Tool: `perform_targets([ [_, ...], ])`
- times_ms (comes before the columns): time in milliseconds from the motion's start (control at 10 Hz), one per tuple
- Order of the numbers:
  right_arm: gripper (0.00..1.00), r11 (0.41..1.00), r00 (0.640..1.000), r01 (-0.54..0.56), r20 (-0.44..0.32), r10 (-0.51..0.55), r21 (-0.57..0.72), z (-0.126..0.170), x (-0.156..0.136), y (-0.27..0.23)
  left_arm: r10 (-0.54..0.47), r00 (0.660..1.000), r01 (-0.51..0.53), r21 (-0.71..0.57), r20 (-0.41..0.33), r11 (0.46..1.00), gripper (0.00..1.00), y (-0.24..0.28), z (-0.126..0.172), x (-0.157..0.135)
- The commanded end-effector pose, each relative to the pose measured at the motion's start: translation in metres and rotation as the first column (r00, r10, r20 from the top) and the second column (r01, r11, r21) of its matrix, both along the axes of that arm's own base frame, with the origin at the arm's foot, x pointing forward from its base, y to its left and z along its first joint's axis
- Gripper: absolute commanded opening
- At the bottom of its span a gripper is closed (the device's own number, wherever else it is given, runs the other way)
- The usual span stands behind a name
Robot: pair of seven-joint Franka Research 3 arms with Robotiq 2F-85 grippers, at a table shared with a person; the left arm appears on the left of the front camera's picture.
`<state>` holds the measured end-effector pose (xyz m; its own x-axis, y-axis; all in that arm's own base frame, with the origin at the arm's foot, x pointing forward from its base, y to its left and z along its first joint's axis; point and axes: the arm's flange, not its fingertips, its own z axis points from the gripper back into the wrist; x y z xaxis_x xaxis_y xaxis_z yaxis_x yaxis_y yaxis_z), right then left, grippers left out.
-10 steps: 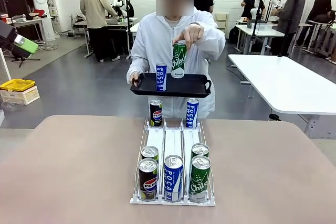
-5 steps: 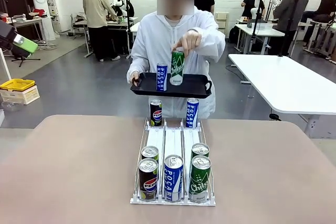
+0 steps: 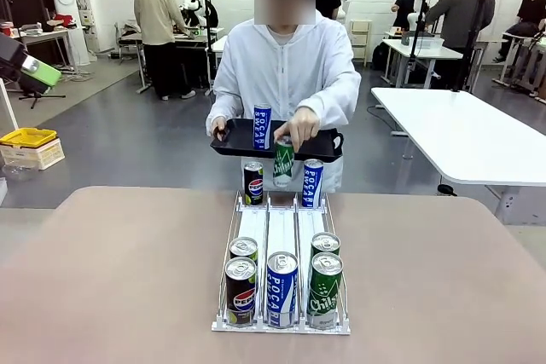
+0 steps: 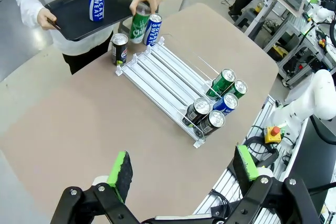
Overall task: Retrieve and hand over the desired beverage to the person.
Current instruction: Pick up another can of the same type that the person held from the Automatic Can Dispenser.
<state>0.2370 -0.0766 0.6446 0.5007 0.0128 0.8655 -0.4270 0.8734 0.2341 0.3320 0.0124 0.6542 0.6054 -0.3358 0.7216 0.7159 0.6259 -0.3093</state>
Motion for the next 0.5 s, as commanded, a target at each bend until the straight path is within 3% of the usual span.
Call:
perform_targets([
  [0, 1.0, 1.0, 1.0, -0.023, 0.003, 0.023, 0.014, -0.0005, 0.0023, 0.0014, -0.021, 1.0, 0.021, -0.01, 0.012, 1.0, 1.0, 0.0007, -0.0004, 0.0007],
  [400, 1.0, 1.0, 1.0, -0.023, 0.003, 0.023, 0.014, -0.0005, 0.0023, 0.0014, -0.021, 1.0, 0.021, -0.01, 0.012, 1.0, 1.0, 0.0007, -0.0004, 0.0007],
])
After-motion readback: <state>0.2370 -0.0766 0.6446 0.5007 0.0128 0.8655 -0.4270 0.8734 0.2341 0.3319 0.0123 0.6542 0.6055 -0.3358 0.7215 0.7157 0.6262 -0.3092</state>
